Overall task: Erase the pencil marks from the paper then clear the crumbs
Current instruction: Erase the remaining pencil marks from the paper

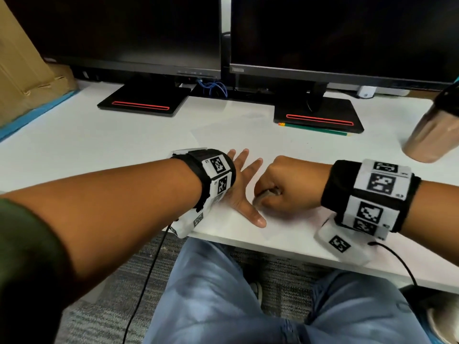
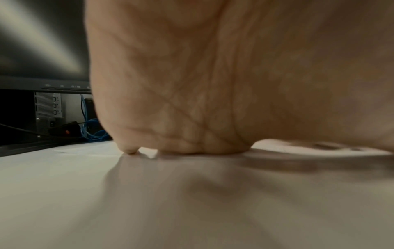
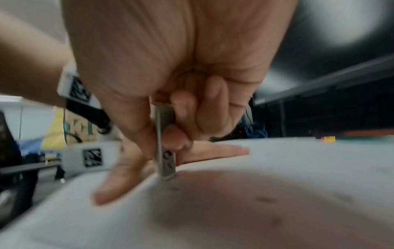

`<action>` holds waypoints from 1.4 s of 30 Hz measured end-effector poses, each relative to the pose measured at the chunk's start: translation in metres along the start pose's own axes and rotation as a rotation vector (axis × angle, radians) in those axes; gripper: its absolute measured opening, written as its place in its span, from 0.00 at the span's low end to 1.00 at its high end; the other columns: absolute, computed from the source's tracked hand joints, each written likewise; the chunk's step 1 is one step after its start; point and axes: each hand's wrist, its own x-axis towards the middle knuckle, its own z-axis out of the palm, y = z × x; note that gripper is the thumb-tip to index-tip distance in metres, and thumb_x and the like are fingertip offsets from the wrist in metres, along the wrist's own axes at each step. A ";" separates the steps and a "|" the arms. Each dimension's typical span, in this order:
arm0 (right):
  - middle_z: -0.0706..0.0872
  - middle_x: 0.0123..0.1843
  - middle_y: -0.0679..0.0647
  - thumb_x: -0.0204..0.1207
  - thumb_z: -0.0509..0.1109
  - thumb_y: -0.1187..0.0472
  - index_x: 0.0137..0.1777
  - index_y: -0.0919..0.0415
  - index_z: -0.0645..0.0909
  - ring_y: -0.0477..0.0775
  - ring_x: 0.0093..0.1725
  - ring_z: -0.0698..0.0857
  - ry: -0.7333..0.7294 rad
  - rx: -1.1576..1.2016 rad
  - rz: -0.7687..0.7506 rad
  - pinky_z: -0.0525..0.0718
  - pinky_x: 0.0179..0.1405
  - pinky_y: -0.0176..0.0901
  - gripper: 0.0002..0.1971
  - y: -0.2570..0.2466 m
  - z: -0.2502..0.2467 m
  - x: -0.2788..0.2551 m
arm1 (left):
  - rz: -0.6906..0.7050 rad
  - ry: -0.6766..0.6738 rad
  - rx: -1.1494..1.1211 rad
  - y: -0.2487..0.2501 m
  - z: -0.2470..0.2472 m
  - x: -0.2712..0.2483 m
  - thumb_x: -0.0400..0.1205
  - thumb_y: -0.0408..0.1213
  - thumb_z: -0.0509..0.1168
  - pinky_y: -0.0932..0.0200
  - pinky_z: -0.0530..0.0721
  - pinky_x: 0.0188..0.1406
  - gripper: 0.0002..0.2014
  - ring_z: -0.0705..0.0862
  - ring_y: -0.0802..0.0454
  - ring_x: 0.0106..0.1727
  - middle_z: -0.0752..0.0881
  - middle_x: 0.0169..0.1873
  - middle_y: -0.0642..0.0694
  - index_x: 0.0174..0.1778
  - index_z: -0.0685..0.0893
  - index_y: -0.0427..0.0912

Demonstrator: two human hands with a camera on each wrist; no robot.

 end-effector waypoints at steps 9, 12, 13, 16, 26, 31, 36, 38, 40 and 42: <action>0.84 0.26 0.42 0.77 0.68 0.58 0.43 0.46 0.89 0.40 0.28 0.79 0.020 0.048 0.003 0.75 0.30 0.34 0.08 0.002 0.000 -0.003 | -0.007 0.005 -0.004 0.001 -0.002 -0.002 0.57 0.83 0.66 0.27 0.40 0.80 0.72 0.28 0.36 0.84 0.23 0.83 0.44 0.82 0.23 0.58; 0.82 0.25 0.33 0.78 0.69 0.56 0.43 0.40 0.80 0.35 0.28 0.79 0.119 0.054 0.063 0.73 0.31 0.36 0.07 0.006 -0.003 -0.002 | -0.015 0.011 0.011 0.003 -0.003 0.000 0.57 0.83 0.65 0.26 0.41 0.80 0.72 0.30 0.35 0.85 0.24 0.83 0.43 0.82 0.24 0.58; 0.83 0.26 0.37 0.78 0.68 0.55 0.45 0.41 0.84 0.38 0.28 0.80 0.097 0.036 0.053 0.76 0.32 0.39 0.06 0.005 -0.002 -0.003 | -0.018 0.013 0.011 0.002 -0.004 0.000 0.57 0.84 0.65 0.26 0.42 0.79 0.72 0.30 0.35 0.85 0.24 0.83 0.43 0.82 0.23 0.58; 0.88 0.34 0.44 0.76 0.68 0.52 0.46 0.53 0.91 0.41 0.31 0.81 -0.045 -0.007 0.035 0.83 0.39 0.42 0.11 0.002 0.000 -0.005 | -0.017 0.015 0.002 0.001 -0.002 0.003 0.54 0.85 0.65 0.26 0.42 0.79 0.74 0.29 0.34 0.84 0.24 0.83 0.43 0.81 0.22 0.59; 0.91 0.39 0.40 0.76 0.70 0.47 0.49 0.49 0.91 0.39 0.33 0.82 -0.151 0.078 0.074 0.76 0.35 0.31 0.11 0.008 -0.003 -0.023 | -0.009 0.014 0.005 0.001 0.000 0.007 0.51 0.85 0.66 0.25 0.41 0.79 0.76 0.29 0.35 0.84 0.23 0.82 0.45 0.81 0.22 0.60; 0.91 0.41 0.42 0.76 0.70 0.52 0.50 0.45 0.90 0.40 0.39 0.84 0.090 0.100 0.124 0.81 0.39 0.34 0.08 0.008 -0.023 -0.024 | 0.047 0.012 -0.010 -0.009 0.003 0.000 0.54 0.85 0.66 0.27 0.37 0.81 0.75 0.22 0.39 0.82 0.20 0.80 0.48 0.80 0.20 0.58; 0.89 0.42 0.44 0.76 0.69 0.48 0.49 0.49 0.88 0.44 0.40 0.85 0.087 -0.051 0.131 0.86 0.44 0.46 0.10 0.006 -0.032 -0.004 | 0.033 0.010 -0.078 -0.022 0.011 -0.019 0.58 0.86 0.61 0.33 0.33 0.82 0.73 0.19 0.44 0.80 0.18 0.79 0.49 0.81 0.21 0.52; 0.89 0.39 0.46 0.77 0.67 0.49 0.46 0.51 0.87 0.48 0.39 0.84 0.061 -0.083 0.125 0.85 0.42 0.48 0.10 0.003 -0.028 0.008 | 0.031 0.015 -0.098 -0.018 0.015 -0.020 0.60 0.85 0.60 0.35 0.33 0.83 0.72 0.21 0.44 0.81 0.20 0.81 0.48 0.82 0.21 0.50; 0.84 0.34 0.47 0.80 0.65 0.52 0.38 0.50 0.81 0.49 0.35 0.80 0.038 -0.145 0.121 0.79 0.35 0.43 0.10 -0.001 -0.023 0.017 | 0.017 0.026 -0.111 -0.011 0.019 -0.018 0.62 0.84 0.61 0.34 0.34 0.83 0.71 0.24 0.44 0.83 0.22 0.82 0.46 0.83 0.23 0.48; 0.77 0.29 0.47 0.82 0.62 0.55 0.33 0.47 0.71 0.50 0.32 0.76 0.013 -0.226 0.109 0.74 0.32 0.42 0.14 -0.010 -0.013 0.023 | 0.001 0.041 -0.109 -0.006 0.019 -0.015 0.62 0.83 0.62 0.33 0.36 0.83 0.71 0.25 0.43 0.84 0.23 0.82 0.45 0.84 0.25 0.48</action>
